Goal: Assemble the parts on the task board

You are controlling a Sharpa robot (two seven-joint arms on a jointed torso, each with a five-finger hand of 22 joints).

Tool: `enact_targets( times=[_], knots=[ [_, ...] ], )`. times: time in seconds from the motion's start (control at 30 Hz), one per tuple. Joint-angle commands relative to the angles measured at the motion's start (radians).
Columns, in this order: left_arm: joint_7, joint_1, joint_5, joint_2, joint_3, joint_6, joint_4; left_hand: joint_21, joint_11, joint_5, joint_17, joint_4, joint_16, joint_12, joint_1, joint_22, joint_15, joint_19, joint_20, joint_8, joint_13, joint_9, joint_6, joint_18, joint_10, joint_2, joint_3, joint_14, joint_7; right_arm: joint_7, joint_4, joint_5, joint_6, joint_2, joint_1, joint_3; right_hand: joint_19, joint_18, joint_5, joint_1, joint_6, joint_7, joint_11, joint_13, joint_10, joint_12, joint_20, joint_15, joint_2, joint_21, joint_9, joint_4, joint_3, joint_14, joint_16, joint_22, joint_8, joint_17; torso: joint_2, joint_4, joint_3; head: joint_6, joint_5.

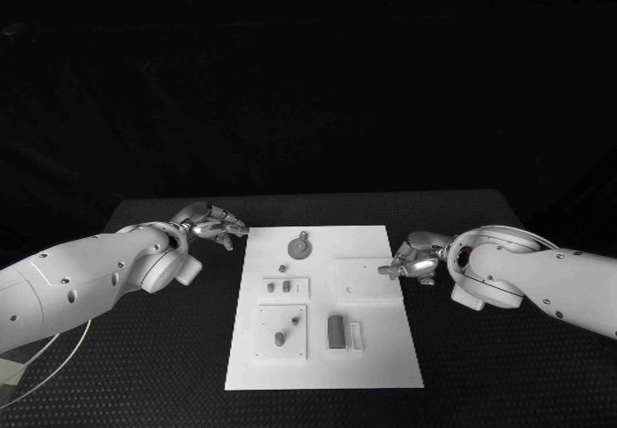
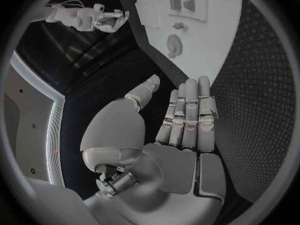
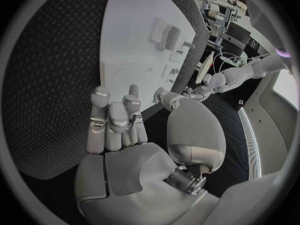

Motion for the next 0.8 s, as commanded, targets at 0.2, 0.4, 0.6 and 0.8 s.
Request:
enact_targets(
  times=[0.2, 0.4, 0.6, 0.8],
  knots=[
    [0.024, 0.001, 0.034, 0.001, 0.001, 0.01, 0.001, -0.012, 0.005, 0.004, 0.005, 0.004, -0.008, 0.005, -0.048, 0.002, -0.001, 0.008, -0.001, 0.008, 0.002, -0.004, -0.009, 0.019, -0.002, -0.011, -0.049, -0.002, 0.0, -0.03, -0.011, 0.06, 0.203, -0.023, 0.041, 0.001, -0.005, 0.022, -0.005, 0.002, -0.022, 0.009, 0.005, 0.003, -0.009, 0.006, -0.007, -0.001, -0.004, 0.005, 0.004, -0.024, -0.001, 0.005, 0.001, 0.019, 0.006, 0.001, 0.0, -0.0006, -0.0002, -0.001, -0.002],
    [0.025, 0.001, 0.037, 0.002, 0.001, 0.011, 0.001, -0.014, 0.004, 0.004, 0.005, 0.004, -0.009, 0.005, -0.058, 0.002, -0.001, 0.008, -0.001, 0.009, 0.002, -0.004, -0.009, 0.02, -0.002, -0.01, -0.059, -0.002, 0.0, -0.037, -0.017, 0.065, 0.213, -0.022, 0.045, 0.001, -0.006, 0.022, -0.005, -0.003, -0.015, 0.008, 0.003, 0.004, -0.01, 0.006, -0.006, -0.002, 0.0, 0.006, 0.01, -0.029, -0.002, 0.005, 0.001, 0.019, 0.012, 0.002, 0.0, 0.0006, -0.0003, -0.001, -0.004],
    [0.025, 0.001, 0.038, 0.002, 0.001, 0.011, 0.0, -0.015, 0.004, 0.004, 0.006, 0.004, -0.009, 0.005, -0.06, 0.001, -0.001, 0.009, -0.001, 0.009, 0.002, -0.005, -0.009, 0.02, -0.002, -0.009, -0.061, -0.002, 0.0, -0.042, -0.017, 0.065, 0.212, -0.021, 0.045, 0.001, -0.007, 0.022, -0.004, -0.007, -0.014, 0.007, 0.003, 0.004, -0.01, 0.006, -0.005, -0.003, 0.003, 0.006, 0.012, -0.03, -0.002, 0.005, 0.001, 0.019, 0.015, 0.002, 0.0, 0.0007, -0.0006, -0.002, -0.004],
    [0.026, 0.001, 0.04, 0.002, 0.001, 0.01, 0.0, -0.016, 0.004, 0.004, 0.006, 0.005, -0.01, 0.005, -0.067, 0.001, -0.001, 0.009, -0.001, 0.009, 0.003, -0.005, -0.009, 0.02, -0.002, -0.008, -0.067, -0.002, 0.0, -0.041, -0.016, 0.065, 0.207, -0.019, 0.045, 0.001, -0.007, 0.022, -0.004, -0.009, -0.013, 0.006, 0.002, 0.004, -0.011, 0.006, -0.005, -0.003, 0.004, 0.006, 0.013, -0.031, -0.001, 0.004, 0.001, 0.019, 0.016, 0.002, 0.0, 0.0007, -0.0007, -0.001, -0.004]
  ],
)
